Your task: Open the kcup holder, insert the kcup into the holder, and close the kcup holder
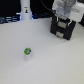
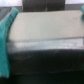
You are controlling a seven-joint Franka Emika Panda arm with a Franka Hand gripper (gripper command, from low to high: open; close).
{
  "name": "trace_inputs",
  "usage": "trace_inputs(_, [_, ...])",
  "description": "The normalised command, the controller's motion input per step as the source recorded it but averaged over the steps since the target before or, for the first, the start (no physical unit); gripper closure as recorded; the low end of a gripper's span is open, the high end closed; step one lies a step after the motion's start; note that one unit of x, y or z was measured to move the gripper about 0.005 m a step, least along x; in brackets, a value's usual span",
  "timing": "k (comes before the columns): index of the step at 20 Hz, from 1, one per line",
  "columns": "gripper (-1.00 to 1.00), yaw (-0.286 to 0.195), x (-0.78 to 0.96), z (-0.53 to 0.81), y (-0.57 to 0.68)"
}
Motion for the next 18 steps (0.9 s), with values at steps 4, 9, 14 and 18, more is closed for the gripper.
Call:
trace_inputs(4, [1.0,-0.06,0.75,0.25,-0.2])
trace_inputs(9, [1.0,-0.047,0.95,0.22,-0.27])
trace_inputs(14, [1.0,-0.049,0.98,0.1,-0.28])
trace_inputs(18, [1.0,-0.054,0.97,0.19,-0.27])
